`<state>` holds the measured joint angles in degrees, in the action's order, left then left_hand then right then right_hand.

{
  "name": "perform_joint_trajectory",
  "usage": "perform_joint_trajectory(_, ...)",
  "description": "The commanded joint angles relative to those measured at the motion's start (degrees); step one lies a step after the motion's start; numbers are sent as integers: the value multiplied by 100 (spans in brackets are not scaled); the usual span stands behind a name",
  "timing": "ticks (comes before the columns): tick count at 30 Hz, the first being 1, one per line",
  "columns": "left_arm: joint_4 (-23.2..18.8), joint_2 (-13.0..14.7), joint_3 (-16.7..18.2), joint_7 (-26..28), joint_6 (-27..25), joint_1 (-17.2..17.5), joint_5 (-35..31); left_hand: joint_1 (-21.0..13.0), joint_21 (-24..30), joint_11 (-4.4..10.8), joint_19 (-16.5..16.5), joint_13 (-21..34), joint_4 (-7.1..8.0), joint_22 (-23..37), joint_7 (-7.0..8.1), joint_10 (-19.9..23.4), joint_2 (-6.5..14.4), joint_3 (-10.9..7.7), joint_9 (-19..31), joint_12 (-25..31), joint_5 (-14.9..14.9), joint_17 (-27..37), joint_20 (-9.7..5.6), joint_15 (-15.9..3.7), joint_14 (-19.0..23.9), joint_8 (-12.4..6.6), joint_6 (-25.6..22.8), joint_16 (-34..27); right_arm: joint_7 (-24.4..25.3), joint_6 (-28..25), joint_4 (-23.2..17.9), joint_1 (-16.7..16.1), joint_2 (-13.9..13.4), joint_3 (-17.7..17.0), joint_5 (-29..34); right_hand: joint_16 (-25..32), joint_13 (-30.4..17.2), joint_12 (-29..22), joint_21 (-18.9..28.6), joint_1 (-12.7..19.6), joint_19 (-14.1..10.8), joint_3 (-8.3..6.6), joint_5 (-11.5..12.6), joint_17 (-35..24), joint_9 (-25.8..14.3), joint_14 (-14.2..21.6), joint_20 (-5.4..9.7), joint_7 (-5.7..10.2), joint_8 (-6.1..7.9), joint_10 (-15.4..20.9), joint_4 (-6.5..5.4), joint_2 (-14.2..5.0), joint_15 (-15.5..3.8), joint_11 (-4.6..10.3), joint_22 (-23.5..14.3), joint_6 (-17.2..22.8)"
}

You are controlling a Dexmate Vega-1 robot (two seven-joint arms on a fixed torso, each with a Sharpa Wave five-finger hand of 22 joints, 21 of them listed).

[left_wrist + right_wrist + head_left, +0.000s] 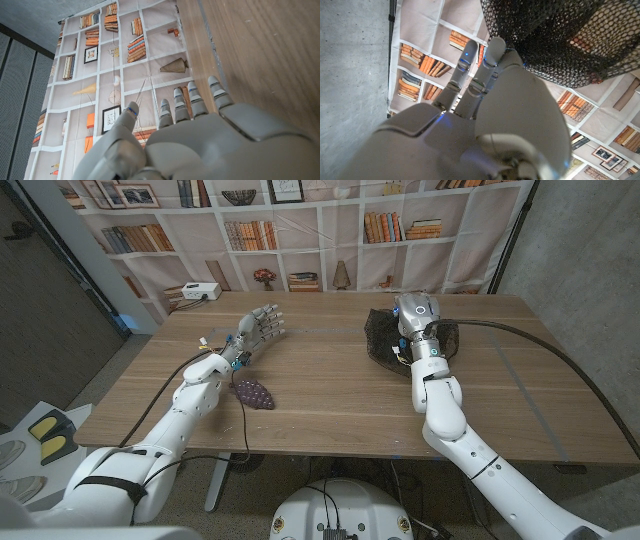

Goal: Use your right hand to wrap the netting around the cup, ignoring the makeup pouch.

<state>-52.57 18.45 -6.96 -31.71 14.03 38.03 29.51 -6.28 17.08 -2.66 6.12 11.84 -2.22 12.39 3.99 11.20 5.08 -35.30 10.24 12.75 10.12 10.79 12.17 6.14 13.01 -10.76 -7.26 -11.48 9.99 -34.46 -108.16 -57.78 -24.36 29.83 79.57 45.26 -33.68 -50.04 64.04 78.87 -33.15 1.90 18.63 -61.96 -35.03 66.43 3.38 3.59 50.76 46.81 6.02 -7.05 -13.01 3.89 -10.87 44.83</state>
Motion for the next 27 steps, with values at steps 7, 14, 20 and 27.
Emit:
perform_joint_trajectory(7, -384, 108, 57, 194, -130, 275, 83, 39, -3, -11, 6, 19, -4, 9, 14, 42, 13, -38, 20, -9, -30, 19, 16, 2, 2, -10, -30, 14, 353, -74, 1359, 1199, 2, 557, -677, -193, -42, 15, 119, 33, 62, 40, -12, 18, 28, 126, 708, 21, -18, 280, -32, -50, 5, 264, 9, 34)
perform_joint_trajectory(14, -633, 168, 100, 323, -211, 450, 127, 41, -3, -14, 6, 19, -4, 9, 15, 47, 10, -37, 20, -7, -30, 19, 16, 6, 4, -10, -30, 13, 489, -73, 1988, 1709, 47, 815, -939, -353, -48, 45, 160, 46, 75, 56, -19, 91, 40, 153, 725, 29, -8, 281, -42, -50, 2, 259, 20, 30)
perform_joint_trajectory(20, -807, 202, 120, 439, -271, 572, 152, 43, -4, -15, 5, 19, -4, 9, 19, 39, 9, -37, 20, -10, -30, 20, 16, 2, 3, -11, -33, 13, 582, -115, 2542, 2106, 88, 1048, -1111, -442, -64, 60, 183, 58, 106, 69, -23, 105, 35, 190, 726, 38, 3, 289, -48, -47, 1, 271, 25, 17)
perform_joint_trajectory(27, -897, 216, 99, 512, -315, 615, 151, 45, -5, -12, 4, 19, -5, 9, 16, 39, 8, -37, 20, -10, -31, 20, 16, -3, 3, -11, -35, 13, 646, -85, 3218, 2551, 149, 1354, -1324, -566, -76, 76, 196, 68, 135, 79, -26, 171, 38, 173, 744, 74, 13, 284, -54, -45, 0, 256, 30, 17)
